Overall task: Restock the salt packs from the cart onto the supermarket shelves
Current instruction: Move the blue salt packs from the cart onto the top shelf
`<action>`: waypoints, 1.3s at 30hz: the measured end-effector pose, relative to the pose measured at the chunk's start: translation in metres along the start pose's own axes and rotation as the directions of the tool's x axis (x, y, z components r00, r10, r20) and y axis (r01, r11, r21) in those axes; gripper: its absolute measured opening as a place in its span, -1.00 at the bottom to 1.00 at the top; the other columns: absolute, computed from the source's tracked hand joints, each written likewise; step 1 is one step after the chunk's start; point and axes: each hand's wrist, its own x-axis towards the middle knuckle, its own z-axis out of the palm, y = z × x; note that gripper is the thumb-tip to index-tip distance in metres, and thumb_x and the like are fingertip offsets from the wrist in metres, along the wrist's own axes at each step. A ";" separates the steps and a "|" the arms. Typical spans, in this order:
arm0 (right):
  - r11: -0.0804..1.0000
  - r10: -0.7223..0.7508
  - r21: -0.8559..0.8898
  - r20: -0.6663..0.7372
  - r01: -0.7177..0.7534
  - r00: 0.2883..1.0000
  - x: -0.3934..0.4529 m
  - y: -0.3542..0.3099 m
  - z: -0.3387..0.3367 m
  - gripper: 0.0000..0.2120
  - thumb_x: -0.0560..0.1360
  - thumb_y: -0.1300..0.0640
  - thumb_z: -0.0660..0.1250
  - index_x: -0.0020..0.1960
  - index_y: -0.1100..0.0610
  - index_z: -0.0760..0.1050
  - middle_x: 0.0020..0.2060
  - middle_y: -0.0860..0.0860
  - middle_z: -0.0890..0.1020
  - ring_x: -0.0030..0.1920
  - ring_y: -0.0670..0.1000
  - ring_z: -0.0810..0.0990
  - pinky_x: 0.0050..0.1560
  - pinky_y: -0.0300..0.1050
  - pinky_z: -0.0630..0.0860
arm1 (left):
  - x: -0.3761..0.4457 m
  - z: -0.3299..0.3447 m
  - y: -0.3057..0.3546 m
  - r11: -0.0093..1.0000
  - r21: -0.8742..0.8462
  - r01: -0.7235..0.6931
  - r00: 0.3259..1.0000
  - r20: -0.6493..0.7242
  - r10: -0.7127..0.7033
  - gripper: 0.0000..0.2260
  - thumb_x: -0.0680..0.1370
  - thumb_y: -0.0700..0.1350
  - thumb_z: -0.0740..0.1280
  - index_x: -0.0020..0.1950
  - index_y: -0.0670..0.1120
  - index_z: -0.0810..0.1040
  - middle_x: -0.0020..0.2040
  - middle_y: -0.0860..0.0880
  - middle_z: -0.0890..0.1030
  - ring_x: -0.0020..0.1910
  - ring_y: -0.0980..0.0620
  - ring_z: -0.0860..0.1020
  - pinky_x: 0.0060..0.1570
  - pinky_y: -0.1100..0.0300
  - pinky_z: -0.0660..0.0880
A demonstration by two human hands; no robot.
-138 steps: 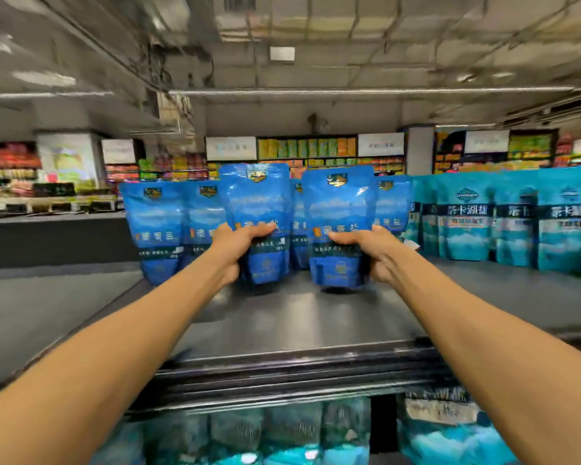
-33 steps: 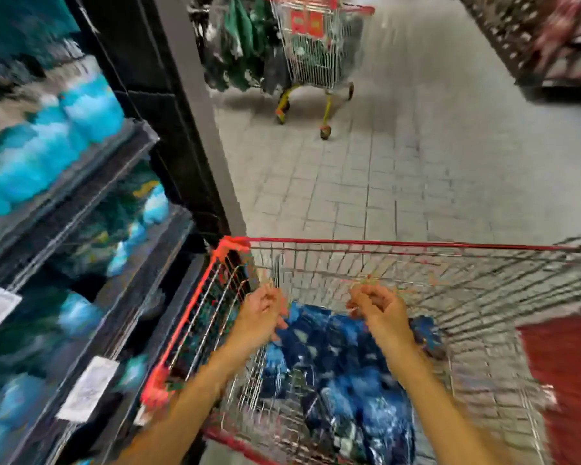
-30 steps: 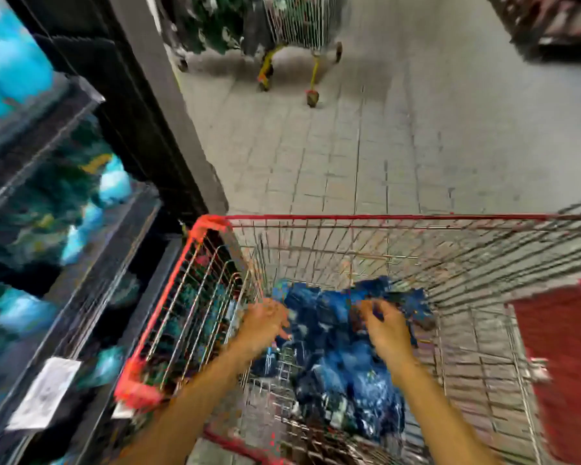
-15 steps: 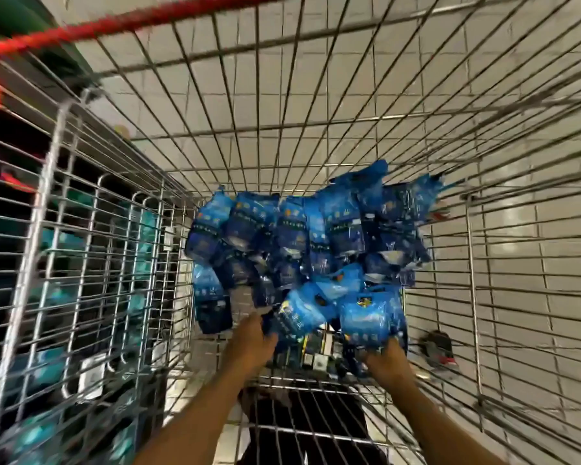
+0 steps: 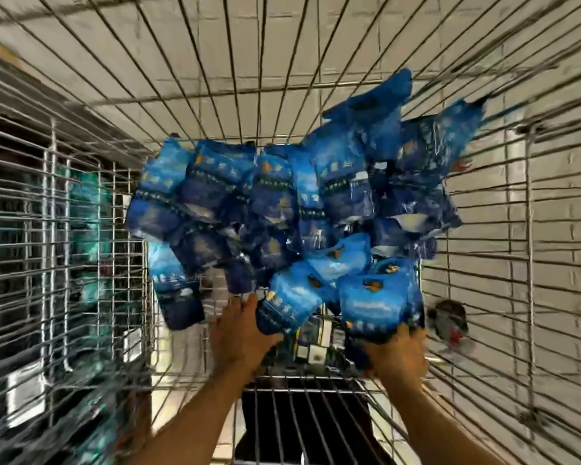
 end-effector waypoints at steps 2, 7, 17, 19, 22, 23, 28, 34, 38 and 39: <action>1.000 -0.010 0.012 0.016 0.010 1.000 0.003 0.006 0.003 -0.19 0.20 -0.13 0.64 0.35 0.11 0.45 0.27 0.18 0.44 0.25 0.25 0.48 0.24 0.13 0.47 | 0.002 -0.002 0.000 0.996 -0.091 -0.020 0.995 0.100 0.029 -0.29 0.20 0.28 0.51 0.29 0.12 0.43 0.19 0.02 0.58 0.20 -0.07 0.55 0.16 -0.03 0.50; 0.963 -0.108 0.254 0.049 0.092 0.993 -0.010 0.019 0.013 -0.49 0.28 0.07 0.62 0.19 0.06 0.58 0.00 0.09 0.70 0.07 0.19 0.63 0.06 -0.01 0.52 | -0.005 -0.007 -0.002 0.934 -0.354 0.045 0.967 0.251 0.048 -0.45 0.22 0.09 0.53 0.18 0.14 0.49 -0.01 0.15 0.66 -0.01 0.06 0.64 -0.03 0.07 0.60; 0.883 -0.145 0.468 0.259 0.007 0.955 -0.051 0.010 -0.058 -0.84 0.33 0.24 0.60 -0.16 0.15 0.63 -0.38 0.09 0.69 -0.41 0.09 0.62 -0.34 -0.05 0.55 | -0.047 -0.069 0.007 0.864 -0.498 0.077 0.912 0.385 0.140 -0.44 0.26 -0.25 0.63 0.18 0.01 0.53 0.07 0.01 0.67 0.17 -0.02 0.60 0.20 0.12 0.53; 0.859 -0.180 0.512 0.266 0.019 0.947 -0.074 0.002 -0.081 -0.86 0.32 0.28 0.59 -0.19 0.16 0.66 -0.44 0.03 0.68 -0.48 0.01 0.59 -0.44 -0.21 0.48 | -0.068 -0.100 0.012 0.805 -0.574 0.148 0.923 0.372 0.096 -0.38 0.28 -0.30 0.62 0.25 -0.06 0.47 0.11 -0.04 0.65 0.21 -0.12 0.58 0.08 0.21 0.56; 0.805 -0.243 0.592 0.262 0.043 0.934 -0.111 -0.013 -0.118 -0.82 0.31 0.33 0.59 -0.14 0.17 0.68 -0.38 0.01 0.72 -0.44 -0.06 0.64 -0.46 -0.27 0.50 | -0.100 -0.147 0.018 0.716 -0.675 0.181 0.944 0.324 0.066 -0.31 0.32 -0.23 0.61 0.37 -0.12 0.39 0.23 -0.12 0.58 0.21 -0.16 0.56 0.07 0.09 0.58; 0.780 -0.263 0.625 0.268 0.041 0.927 -0.125 -0.019 -0.132 -0.78 0.32 0.34 0.58 -0.08 0.19 0.67 -0.33 0.03 0.73 -0.40 -0.04 0.66 -0.43 -0.24 0.52 | -0.114 -0.165 0.019 0.689 -0.708 0.155 0.959 0.277 0.068 -0.32 0.32 -0.21 0.61 0.36 -0.07 0.38 0.20 -0.05 0.57 0.22 -0.12 0.55 0.03 0.14 0.59; 0.681 -0.403 0.727 0.277 0.084 0.872 -0.193 -0.056 -0.204 -0.72 0.35 0.33 0.56 0.04 0.26 0.61 -0.28 0.06 0.74 -0.37 -0.04 0.70 -0.43 -0.25 0.55 | -0.174 -0.247 0.018 0.520 -0.843 0.138 0.986 0.166 0.008 -0.59 0.35 -0.20 0.59 0.11 -0.05 0.53 0.09 -0.08 0.65 0.14 -0.18 0.60 -0.13 0.18 0.62; 0.522 -0.577 0.802 0.082 0.289 0.813 -0.279 -0.108 -0.272 -0.74 0.34 0.26 0.58 -0.12 0.01 0.56 -0.42 -0.21 0.67 -0.40 -0.31 0.62 -0.42 -0.46 0.48 | -0.254 -0.342 0.007 0.387 -0.918 -0.085 0.993 -0.110 -0.045 -0.71 0.42 0.09 0.51 -0.01 0.18 0.43 -0.09 0.23 0.54 -0.08 0.14 0.53 0.01 0.30 0.42; 0.410 -0.673 0.841 0.018 0.353 0.739 -0.339 -0.134 -0.304 -0.44 0.15 0.01 0.66 0.10 0.08 0.62 -0.14 -0.09 0.75 -0.07 -0.06 0.73 -0.09 -0.18 0.58 | -0.309 -0.394 -0.006 0.297 -0.913 -0.279 0.953 -0.302 -0.033 -0.56 0.24 0.31 0.51 -0.01 0.12 0.58 0.02 0.13 0.68 -0.05 0.11 0.65 0.04 0.13 0.54; 0.383 -0.696 0.849 0.005 0.365 0.718 -0.355 -0.139 -0.312 -0.36 0.08 -0.07 0.66 0.11 0.03 0.61 -0.09 -0.09 0.75 -0.03 -0.06 0.72 -0.08 -0.18 0.56 | -0.323 -0.408 -0.012 0.274 -0.905 -0.326 0.938 -0.347 -0.028 -0.47 0.19 0.37 0.52 0.03 0.11 0.61 0.05 0.09 0.70 -0.02 0.08 0.67 0.02 0.11 0.58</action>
